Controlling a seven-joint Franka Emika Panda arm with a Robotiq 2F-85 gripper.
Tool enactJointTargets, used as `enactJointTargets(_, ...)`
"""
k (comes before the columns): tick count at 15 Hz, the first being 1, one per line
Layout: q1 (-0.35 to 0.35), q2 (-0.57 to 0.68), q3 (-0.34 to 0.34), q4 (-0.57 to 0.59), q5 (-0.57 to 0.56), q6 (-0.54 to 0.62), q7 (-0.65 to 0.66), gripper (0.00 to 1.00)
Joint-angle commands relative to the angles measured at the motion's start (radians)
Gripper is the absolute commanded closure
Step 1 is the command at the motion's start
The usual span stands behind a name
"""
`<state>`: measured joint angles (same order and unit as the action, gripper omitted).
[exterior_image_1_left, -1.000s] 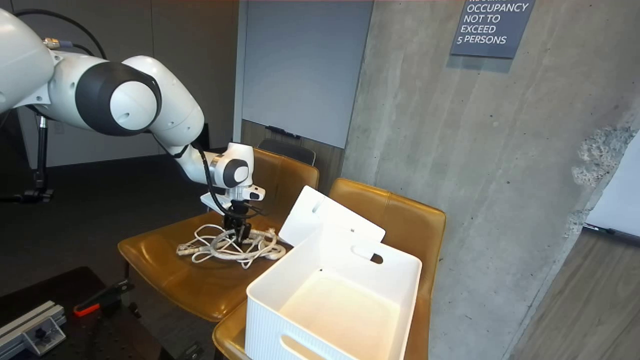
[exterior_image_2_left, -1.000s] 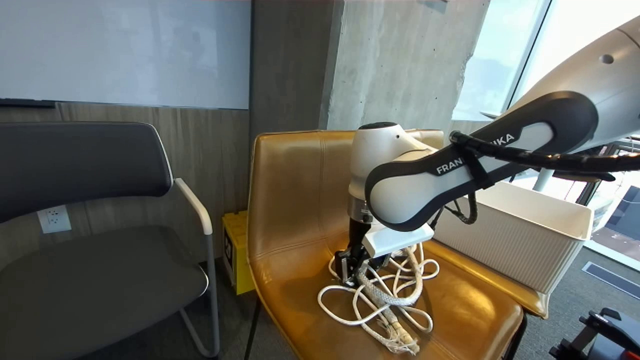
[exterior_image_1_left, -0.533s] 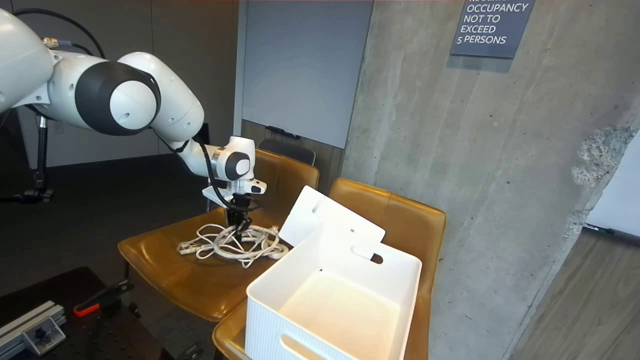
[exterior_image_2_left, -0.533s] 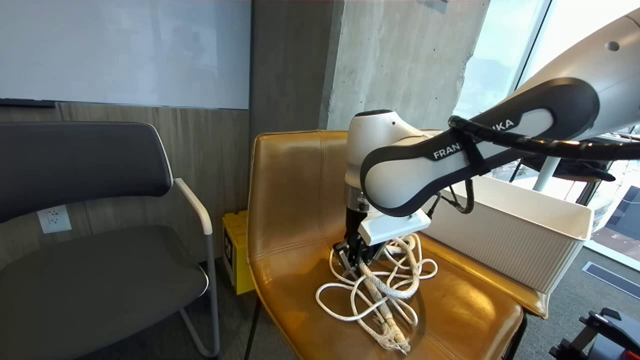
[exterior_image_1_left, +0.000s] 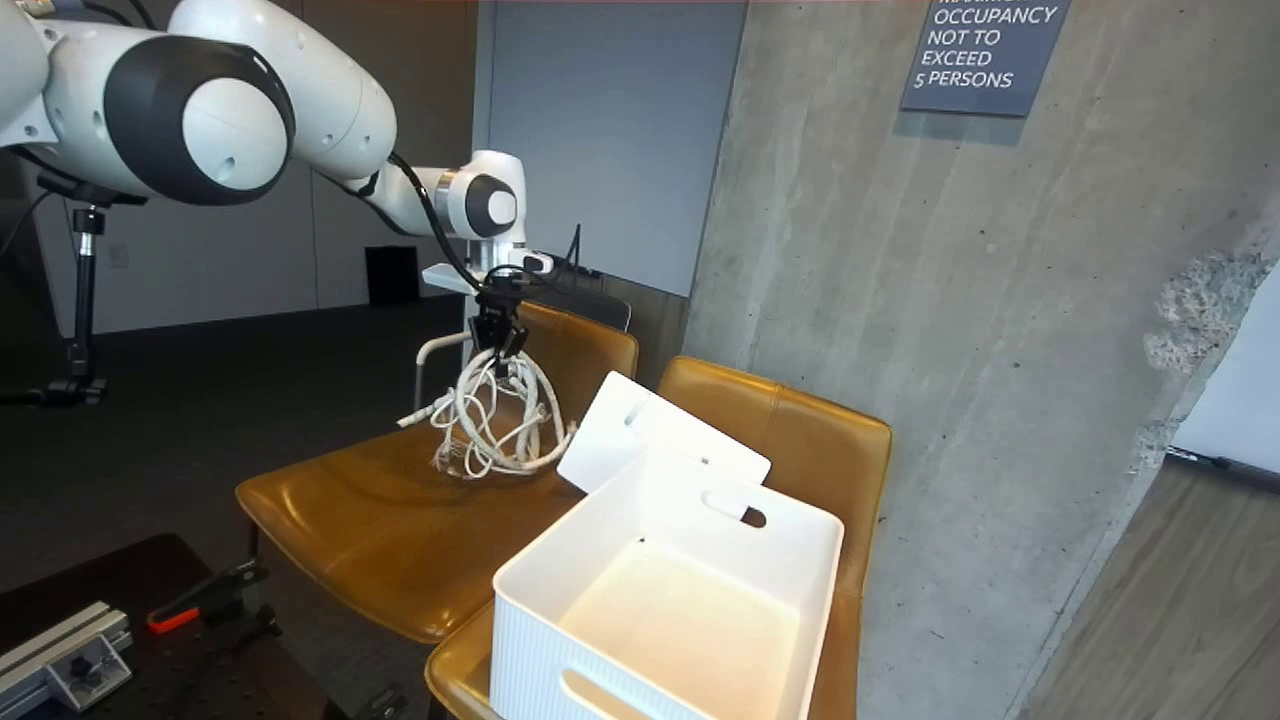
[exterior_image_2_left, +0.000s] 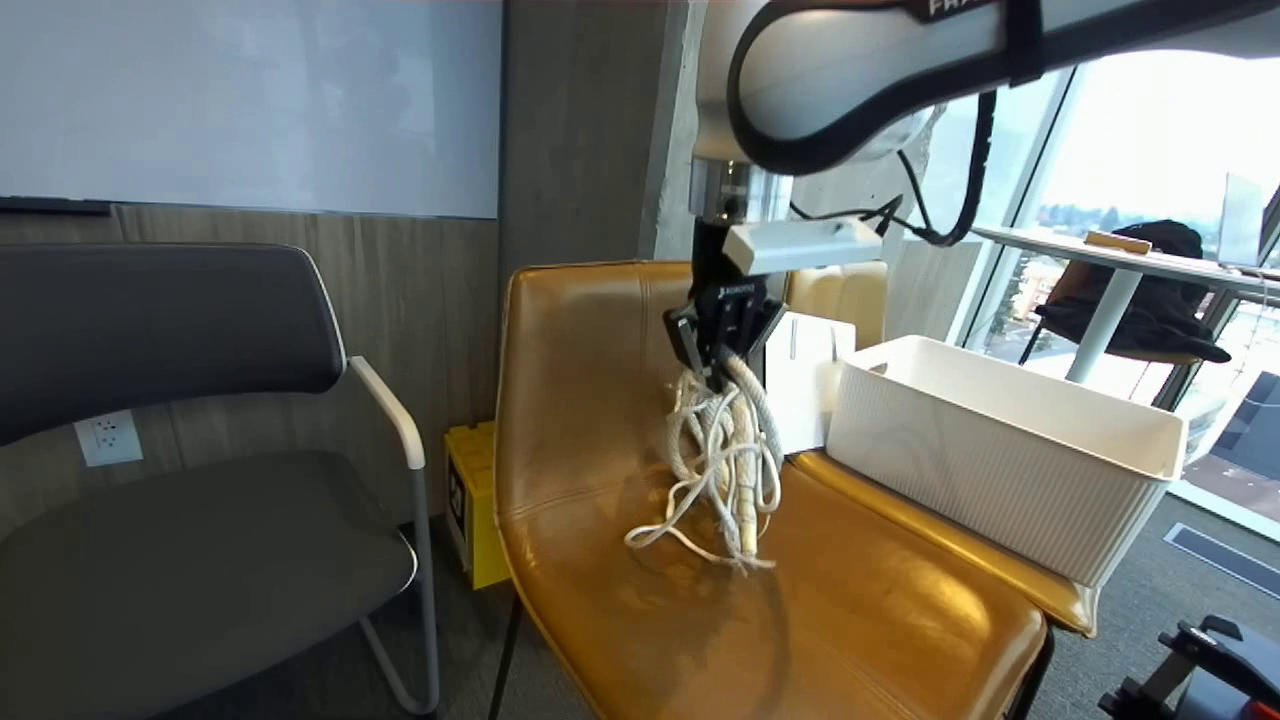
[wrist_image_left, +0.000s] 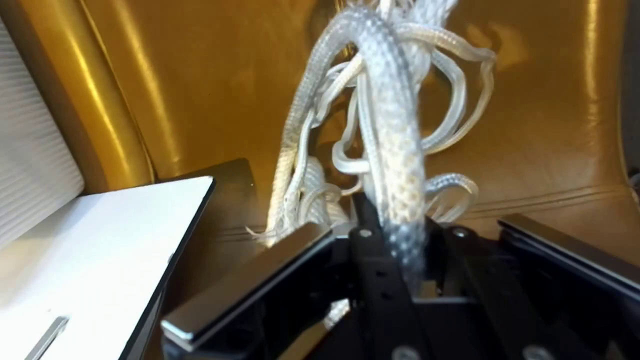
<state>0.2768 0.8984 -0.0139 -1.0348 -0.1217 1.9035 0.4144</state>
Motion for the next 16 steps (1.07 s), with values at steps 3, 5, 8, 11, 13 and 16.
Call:
enactJointTargets(3, 0.009, -0.14, -0.055, 0.115, -0.096, -0.137, -0.032, 0.96)
enactJointTargets(5, 0.007, -0.177, -0.073, 0.172, -0.138, -0.177, -0.038, 0.96)
enactJointTargets(8, -0.012, -0.215, -0.104, 0.277, -0.177, -0.261, -0.054, 0.96)
enactJointTargets(11, -0.062, -0.237, -0.138, 0.377, -0.174, -0.345, -0.093, 0.96)
enactJointTargets(13, -0.112, -0.243, -0.155, 0.433, -0.161, -0.382, -0.13, 0.96)
enactJointTargets(16, -0.194, -0.243, -0.172, 0.503, -0.157, -0.419, -0.181, 0.96)
